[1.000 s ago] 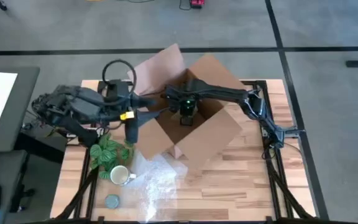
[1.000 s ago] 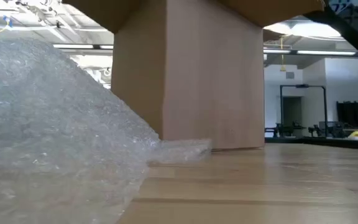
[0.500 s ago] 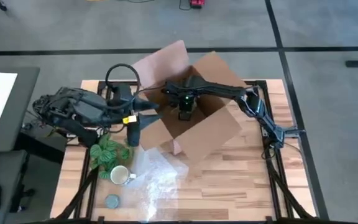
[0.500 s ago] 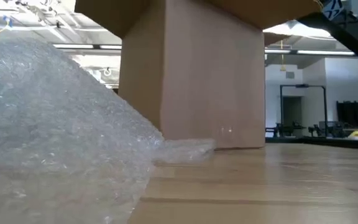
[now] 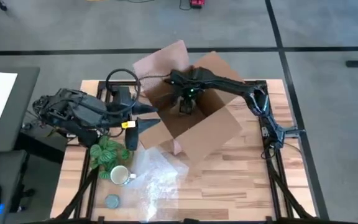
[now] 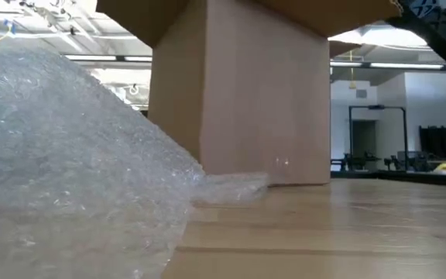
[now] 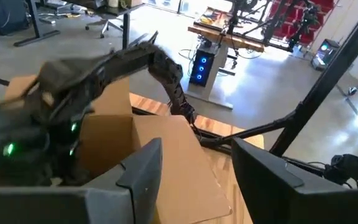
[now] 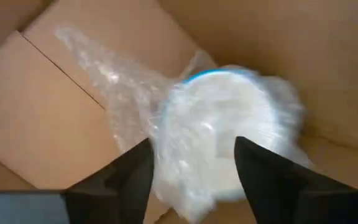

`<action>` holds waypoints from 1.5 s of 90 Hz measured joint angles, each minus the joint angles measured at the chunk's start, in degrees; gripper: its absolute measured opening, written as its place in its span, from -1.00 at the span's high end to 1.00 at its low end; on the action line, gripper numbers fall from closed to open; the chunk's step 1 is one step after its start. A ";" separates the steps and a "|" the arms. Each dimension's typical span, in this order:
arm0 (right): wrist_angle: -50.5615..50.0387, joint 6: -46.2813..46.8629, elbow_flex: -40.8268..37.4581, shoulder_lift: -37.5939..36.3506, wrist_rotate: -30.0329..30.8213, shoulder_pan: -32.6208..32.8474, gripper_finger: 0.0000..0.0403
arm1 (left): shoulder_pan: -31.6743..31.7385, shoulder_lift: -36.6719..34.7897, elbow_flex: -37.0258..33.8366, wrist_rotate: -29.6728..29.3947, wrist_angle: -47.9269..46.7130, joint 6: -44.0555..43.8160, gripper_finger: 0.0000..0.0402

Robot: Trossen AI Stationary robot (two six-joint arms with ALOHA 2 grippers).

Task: Wrap mug
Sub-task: Put the wrapped green mug into the cardboard box, then adjust the cardboard box

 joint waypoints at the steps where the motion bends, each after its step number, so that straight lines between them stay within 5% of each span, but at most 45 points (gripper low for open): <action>1: 0.10 0.08 0.00 -0.40 0.01 0.01 -0.06 | 0.00 0.00 0.00 0.00 0.01 0.03 0.14; 29: -0.54 -1.93 0.02 -12.14 -2.79 2.36 0.00 | -0.08 0.00 0.00 0.02 -1.46 -0.09 0.14; 62: -3.34 -1.34 0.13 -25.53 -32.27 6.56 0.08 | -4.71 -0.35 0.00 0.07 -14.71 -14.67 0.14; 77: -7.92 -3.02 0.07 -22.95 -32.34 9.50 0.11 | -6.23 0.92 -0.11 -0.76 -31.44 -30.60 0.14; 90: -13.76 -7.15 -0.02 -17.76 -31.77 10.83 0.11 | -5.40 0.50 -8.18 -2.10 -23.83 -29.34 0.14; 103: -16.52 -9.51 0.04 -13.81 -30.88 11.38 0.11 | -4.74 0.67 -16.30 -1.94 -25.97 -34.98 0.14; 135: -18.03 -7.64 0.02 -10.39 -17.77 13.66 0.27 | -2.21 0.87 -35.96 -3.55 -23.59 -44.05 0.14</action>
